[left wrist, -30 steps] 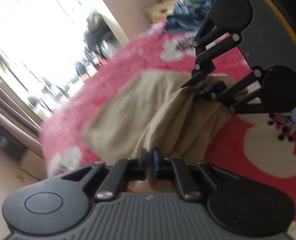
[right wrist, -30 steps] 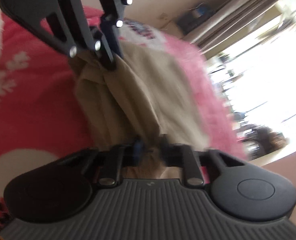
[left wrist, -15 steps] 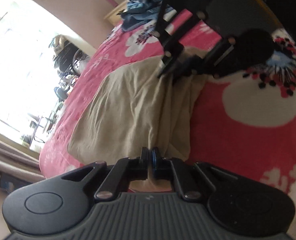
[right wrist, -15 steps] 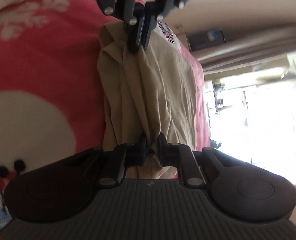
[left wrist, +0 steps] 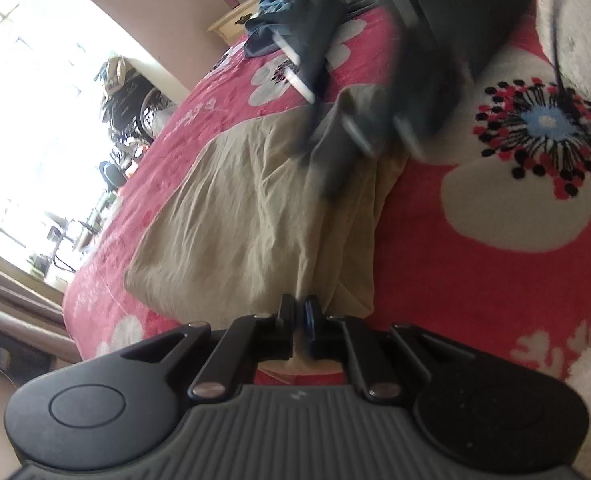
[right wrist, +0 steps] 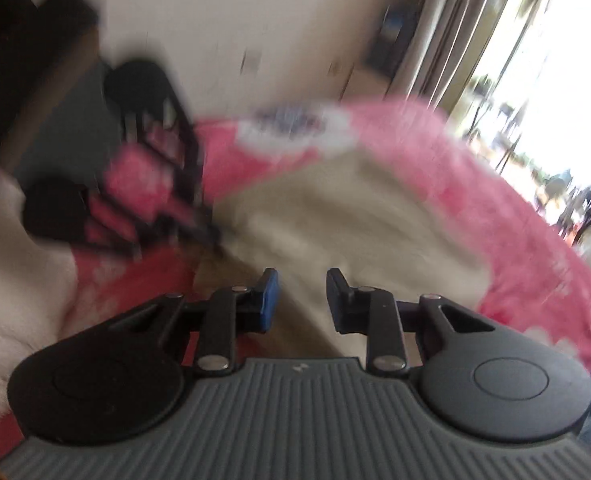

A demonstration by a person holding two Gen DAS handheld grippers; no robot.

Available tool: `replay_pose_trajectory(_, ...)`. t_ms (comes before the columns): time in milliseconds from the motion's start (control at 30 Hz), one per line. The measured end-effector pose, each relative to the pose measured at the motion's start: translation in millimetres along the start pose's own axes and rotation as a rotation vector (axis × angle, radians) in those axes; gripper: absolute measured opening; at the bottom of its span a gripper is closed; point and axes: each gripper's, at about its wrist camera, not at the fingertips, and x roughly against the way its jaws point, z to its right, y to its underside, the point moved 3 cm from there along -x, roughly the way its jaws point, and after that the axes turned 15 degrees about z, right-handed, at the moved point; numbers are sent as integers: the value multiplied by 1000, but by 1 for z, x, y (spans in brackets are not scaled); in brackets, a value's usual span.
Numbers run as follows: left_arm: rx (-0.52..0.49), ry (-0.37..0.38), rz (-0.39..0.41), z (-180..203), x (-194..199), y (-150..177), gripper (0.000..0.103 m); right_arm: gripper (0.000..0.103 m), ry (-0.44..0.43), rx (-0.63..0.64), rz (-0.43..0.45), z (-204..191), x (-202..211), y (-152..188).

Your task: Fold clothes

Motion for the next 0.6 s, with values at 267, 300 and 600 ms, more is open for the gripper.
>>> replay_pose_trajectory(267, 346, 80, -41, -38, 40, -5, 25, 23, 43, 156, -24, -24, 3, 12)
replay_pose_trajectory(300, 394, 81, -32, -44, 47, -6, 25, 23, 43, 120, -8, -20, 12, 8)
replay_pose_trajectory(600, 513, -11, -49, -54, -1, -20, 28, 17, 153, -279, -16, 36, 17, 7)
